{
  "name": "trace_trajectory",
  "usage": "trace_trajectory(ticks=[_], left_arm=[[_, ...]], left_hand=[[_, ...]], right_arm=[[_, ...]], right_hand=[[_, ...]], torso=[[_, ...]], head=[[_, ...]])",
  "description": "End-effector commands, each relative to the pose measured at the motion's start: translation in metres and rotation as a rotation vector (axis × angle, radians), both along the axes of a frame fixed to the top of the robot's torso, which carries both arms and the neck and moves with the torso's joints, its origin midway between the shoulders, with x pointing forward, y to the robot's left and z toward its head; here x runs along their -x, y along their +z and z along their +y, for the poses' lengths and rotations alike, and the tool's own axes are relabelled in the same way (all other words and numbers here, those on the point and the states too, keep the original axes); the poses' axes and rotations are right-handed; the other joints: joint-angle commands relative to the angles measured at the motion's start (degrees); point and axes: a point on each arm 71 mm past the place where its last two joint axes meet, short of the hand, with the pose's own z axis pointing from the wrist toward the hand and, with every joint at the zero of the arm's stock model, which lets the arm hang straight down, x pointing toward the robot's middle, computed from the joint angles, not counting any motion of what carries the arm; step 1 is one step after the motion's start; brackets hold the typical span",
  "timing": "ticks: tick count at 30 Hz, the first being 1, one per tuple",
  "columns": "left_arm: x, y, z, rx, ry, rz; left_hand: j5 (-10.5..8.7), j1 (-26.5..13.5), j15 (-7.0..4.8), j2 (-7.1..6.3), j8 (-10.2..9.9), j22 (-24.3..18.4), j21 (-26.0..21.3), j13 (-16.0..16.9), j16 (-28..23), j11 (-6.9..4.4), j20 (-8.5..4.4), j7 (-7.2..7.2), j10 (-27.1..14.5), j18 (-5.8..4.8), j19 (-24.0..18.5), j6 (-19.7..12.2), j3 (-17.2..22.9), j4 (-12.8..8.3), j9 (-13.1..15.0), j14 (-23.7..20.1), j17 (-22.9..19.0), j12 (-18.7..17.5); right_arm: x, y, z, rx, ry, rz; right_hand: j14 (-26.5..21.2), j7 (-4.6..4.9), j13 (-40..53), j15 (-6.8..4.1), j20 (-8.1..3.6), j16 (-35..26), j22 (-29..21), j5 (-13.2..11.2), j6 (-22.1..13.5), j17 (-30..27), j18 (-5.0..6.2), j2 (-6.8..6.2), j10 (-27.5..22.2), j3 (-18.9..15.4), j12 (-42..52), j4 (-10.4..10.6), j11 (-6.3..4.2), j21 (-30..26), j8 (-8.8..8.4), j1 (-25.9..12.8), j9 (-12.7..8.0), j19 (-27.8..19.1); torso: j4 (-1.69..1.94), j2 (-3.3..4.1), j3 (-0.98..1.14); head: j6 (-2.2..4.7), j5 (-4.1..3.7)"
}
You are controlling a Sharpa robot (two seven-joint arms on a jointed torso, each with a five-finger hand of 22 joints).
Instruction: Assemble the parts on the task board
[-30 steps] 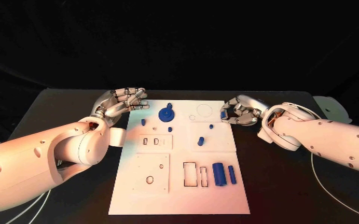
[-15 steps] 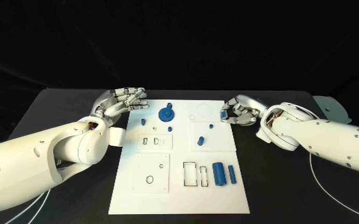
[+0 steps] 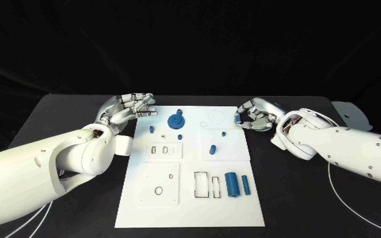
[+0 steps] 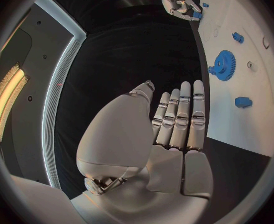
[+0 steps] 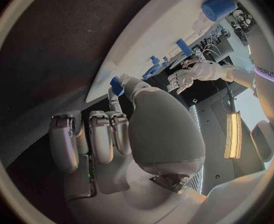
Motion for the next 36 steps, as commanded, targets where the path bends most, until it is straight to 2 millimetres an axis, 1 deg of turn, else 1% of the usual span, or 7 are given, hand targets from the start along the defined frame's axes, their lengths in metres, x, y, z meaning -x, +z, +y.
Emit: trace_trajectory(ticks=[1,9,13,15,22,28,36], left_arm=[[0.0,0.001,-0.002,0.011,-0.021,-0.003],[0.0,0.001,-0.002,0.011,-0.022,-0.002],[-0.002,0.0,-0.003,0.01,-0.02,-0.001],[-0.003,-0.001,-0.003,0.01,-0.019,0.0],[-0.009,-0.003,-0.006,0.011,-0.013,0.003],[-0.013,-0.005,-0.009,0.013,-0.011,0.004],[-0.014,-0.005,-0.013,0.015,-0.017,0.006]], left_hand=[[-0.29,-0.1,-0.02,-0.62,-0.3,-0.1,-0.4,0.0,-0.3,0.11,0.24,1.65,0.1,0.28,0.0,-0.2,0.3,0.1,-0.1,-0.3,0.1,-0.3],[-0.29,-0.1,-0.02,-0.62,-0.3,-0.1,-0.4,0.0,-0.3,0.11,0.24,1.65,0.1,0.28,0.0,-0.2,0.3,0.1,-0.1,-0.3,0.1,-0.3],[-0.29,-0.1,-0.01,-0.63,-0.4,-0.1,-0.4,0.0,-0.3,0.12,0.25,1.66,0.1,0.28,0.0,-0.2,0.4,0.1,-0.1,-0.3,0.1,-0.3],[-0.3,-0.1,0.0,-0.64,-0.4,-0.1,-0.4,0.0,-0.4,0.13,0.26,1.67,0.1,0.28,0.0,-0.2,0.4,0.1,-0.1,-0.4,0.1,-0.3],[-0.3,-0.1,0.0,-0.64,-0.4,-0.1,-0.4,0.0,-0.4,0.13,0.26,1.67,0.1,0.28,0.0,-0.2,0.4,0.1,-0.1,-0.4,0.1,-0.3],[-0.3,-0.1,0.01,-0.63,-0.4,-0.1,-0.4,0.0,-0.4,0.13,0.27,1.65,0.1,0.27,0.0,-0.2,0.4,0.1,-0.1,-0.4,0.1,-0.3],[-0.3,-0.1,0.01,-0.63,-0.4,-0.1,-0.4,0.0,-0.4,0.13,0.27,1.65,0.1,0.27,0.0,-0.2,0.4,0.1,-0.1,-0.4,0.1,-0.3]], right_arm=[[0.002,0.004,0.002,-0.018,-0.01,-0.054],[0.02,0.012,0.029,-0.046,0.011,-0.043],[0.032,0.016,0.058,-0.039,0.044,-0.038],[0.037,0.017,0.076,-0.031,0.067,-0.038],[0.052,0.013,0.14,0.022,0.162,-0.036],[0.059,0.005,0.176,0.068,0.211,-0.039],[0.062,-0.01,0.202,0.128,0.233,-0.024]], right_hand=[[5.9,-0.63,15.1,-0.46,-0.52,0.2,14.5,0.0,0.9,14.1,-1.08,1.0,6.0,0.7,0.2,-0.1,-0.46,0.5,0.37,0.0,0.7,5.5],[5.9,-0.78,15.1,-0.6,-0.73,0.2,15.0,0.2,0.8,14.2,-1.26,1.67,6.0,1.4,0.2,0.2,-0.67,1.1,0.7,-0.9,0.9,5.9],[5.9,-0.79,15.1,-0.62,-0.77,0.2,15.0,0.2,0.6,14.1,-1.25,1.8,6.0,1.6,0.2,0.3,-0.69,1.1,0.77,-1.2,1.0,5.9],[5.9,-0.87,15.1,-0.64,-0.79,0.2,15.0,0.2,0.7,13.9,-1.25,1.94,6.0,1.8,0.2,0.3,-0.74,1.1,0.89,-1.4,1.0,5.9],[5.8,-0.96,15.1,-0.7,-0.83,0.1,15.1,0.3,0.7,13.6,-1.27,2.02,6.0,2.0,0.2,0.1,-0.83,1.1,1.06,-1.4,1.1,6.0],[5.8,-0.97,15.0,-0.71,-0.85,0.0,15.1,0.4,0.7,13.4,-1.27,2.05,5.9,2.1,0.1,0.1,-0.84,1.1,1.11,-1.4,1.1,6.0],[5.8,-0.94,15.0,-0.75,-0.91,0.0,15.1,0.4,0.5,13.4,-1.27,1.8,5.9,2.2,0.1,0.2,-0.85,1.1,1.3,-2.2,1.3,6.0]], torso=[[-0.02,-0.06,-0.02],[-0.09,-0.21,-0.1],[-0.07,-0.35,-0.13],[-0.08,-0.77,-0.13],[-0.19,-1.53,-0.21],[-0.11,-2.06,-0.47],[-0.22,-2.18,-0.66]], head=[[0.03,0.07],[-0.03,0.74],[-0.16,1.51],[-0.82,1.95],[-1.69,3.5],[-2.41,3.84],[-2.75,4.24]])
